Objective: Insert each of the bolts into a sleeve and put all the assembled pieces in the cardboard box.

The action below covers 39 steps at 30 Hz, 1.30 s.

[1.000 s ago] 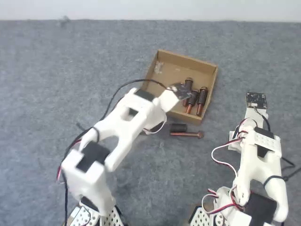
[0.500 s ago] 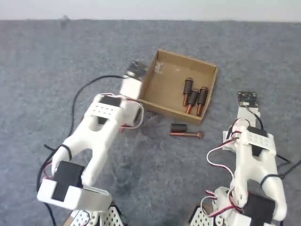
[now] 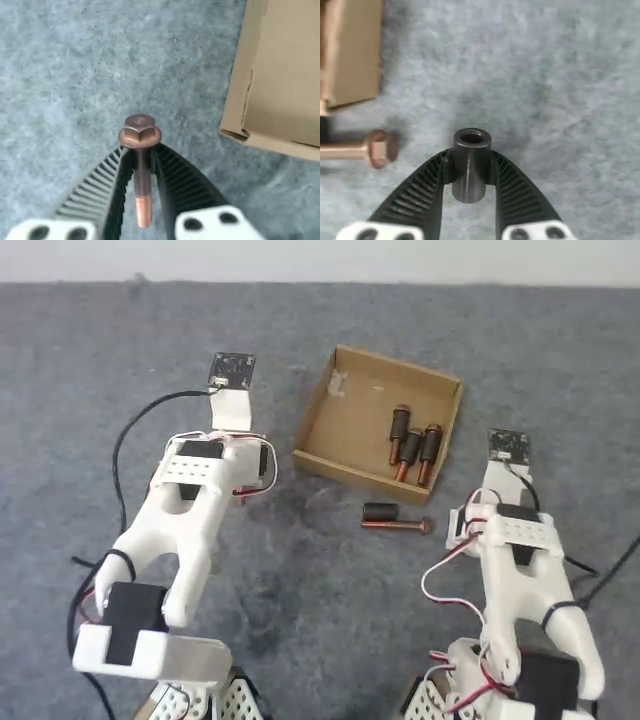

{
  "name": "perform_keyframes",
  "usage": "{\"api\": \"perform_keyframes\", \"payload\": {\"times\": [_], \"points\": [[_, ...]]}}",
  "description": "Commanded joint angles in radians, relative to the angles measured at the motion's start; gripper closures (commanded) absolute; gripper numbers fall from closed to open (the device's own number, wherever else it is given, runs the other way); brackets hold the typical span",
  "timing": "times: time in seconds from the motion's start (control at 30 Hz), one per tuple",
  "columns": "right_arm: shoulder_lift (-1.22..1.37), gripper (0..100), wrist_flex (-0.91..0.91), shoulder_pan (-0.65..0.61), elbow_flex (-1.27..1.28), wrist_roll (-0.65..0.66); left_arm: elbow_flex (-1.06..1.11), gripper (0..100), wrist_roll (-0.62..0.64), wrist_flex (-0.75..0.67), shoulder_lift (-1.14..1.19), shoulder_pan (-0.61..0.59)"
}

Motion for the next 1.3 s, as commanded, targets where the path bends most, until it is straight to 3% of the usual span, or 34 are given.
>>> {"api": "perform_keyframes", "payload": {"times": [0.0, 0.63, 1.03, 1.27], "points": [[-0.045, 99.3, -0.045, -0.036, -0.064, -0.060, -0.042, 99, 0.006, -0.043, -0.023, -0.008], [-0.033, 99.3, -0.814, -0.085, -0.057, -0.063, -0.073, 99, 0.003, -0.040, 0.014, -0.008], [-0.033, 99.3, -1.291, -0.403, 0.181, -0.068, -0.074, 99, 0.002, -0.041, 0.014, -0.008], [0.062, 99.3, -1.354, -0.588, 0.249, -0.069, -0.074, 99, 0.002, -0.043, 0.015, -0.006]]}}
